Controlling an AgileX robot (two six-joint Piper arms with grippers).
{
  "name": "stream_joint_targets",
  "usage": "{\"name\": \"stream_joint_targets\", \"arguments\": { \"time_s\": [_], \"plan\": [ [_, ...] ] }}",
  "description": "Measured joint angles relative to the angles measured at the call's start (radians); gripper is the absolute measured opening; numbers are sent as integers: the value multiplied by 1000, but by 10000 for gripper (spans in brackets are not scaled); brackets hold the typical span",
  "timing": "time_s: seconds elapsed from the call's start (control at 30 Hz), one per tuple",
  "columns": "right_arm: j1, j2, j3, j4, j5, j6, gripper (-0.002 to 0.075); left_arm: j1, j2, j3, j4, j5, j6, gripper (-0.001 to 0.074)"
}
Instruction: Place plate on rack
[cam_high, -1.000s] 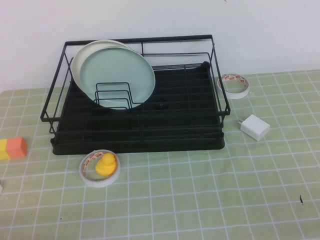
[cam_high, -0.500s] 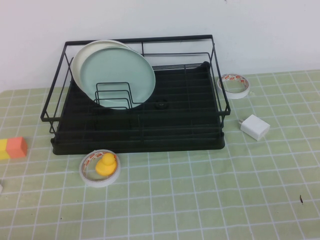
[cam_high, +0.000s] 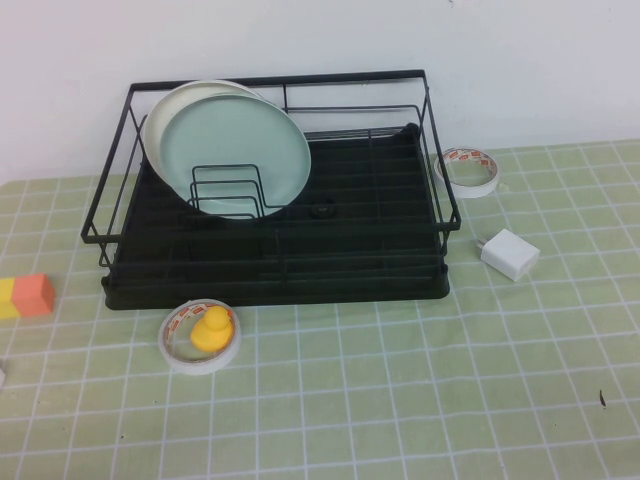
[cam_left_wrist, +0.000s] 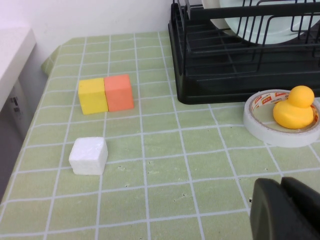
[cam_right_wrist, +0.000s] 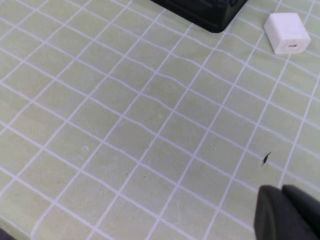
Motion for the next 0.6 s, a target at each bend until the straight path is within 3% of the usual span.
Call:
{"name": "stream_joint_targets", "arguments": {
  "time_s": [0.13,0.4,0.6],
  "plan": [
    [-34,-77,10,-10,-4,-43,0,0,0,0,0,0,0,-2],
    [-253,-291,228,102,-103,-41,0,0,0,0,0,0,0,-2],
    [-357,-388,310,153,-138,-38,0,0,0,0,0,0,0,-3]
  ]
}}
